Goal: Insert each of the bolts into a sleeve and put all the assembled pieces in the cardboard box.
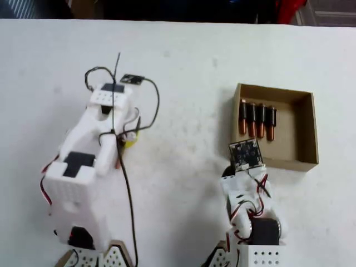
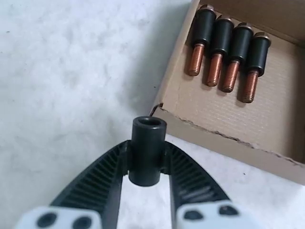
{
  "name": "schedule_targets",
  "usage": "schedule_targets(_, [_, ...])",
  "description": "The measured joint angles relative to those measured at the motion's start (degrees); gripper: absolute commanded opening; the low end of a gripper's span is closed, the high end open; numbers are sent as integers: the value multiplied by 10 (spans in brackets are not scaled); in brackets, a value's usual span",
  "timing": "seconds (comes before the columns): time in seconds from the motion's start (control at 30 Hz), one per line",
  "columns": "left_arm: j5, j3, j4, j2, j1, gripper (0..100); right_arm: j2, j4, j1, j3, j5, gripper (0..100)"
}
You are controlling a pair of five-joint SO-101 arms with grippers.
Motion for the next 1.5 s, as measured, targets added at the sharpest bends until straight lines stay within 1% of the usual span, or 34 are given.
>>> schedule_targets(0.13, [0, 38, -29, -26, 1, 20, 0, 0, 0, 0, 0, 16])
schedule_targets(0.33, [0, 178, -147, -123, 0, 21, 0, 0, 0, 0, 0, 16])
schedule_targets(0.43, [0, 218, -188, -148, 0, 22, 0, 0, 0, 0, 0, 16])
schedule_targets(0.83, [0, 226, -198, -156, -1, 22, 0, 0, 0, 0, -4, 17])
schedule_targets(1.0, [0, 226, -199, -156, -1, 20, 0, -38, -2, 11, -4, 17])
schedule_targets(1.1, [0, 227, -199, -168, -2, 20, 0, -54, -30, 20, -4, 17])
schedule_targets(1.2, [-1, 249, -210, -210, -2, 20, 0, -58, -79, 22, -4, 17])
schedule_targets(1.4, [-2, 336, -214, -372, -1, 20, 0, -89, -195, 22, -4, 17])
schedule_targets(1.5, [-33, 379, -214, -460, -2, 21, 0, -121, -237, 22, -4, 17])
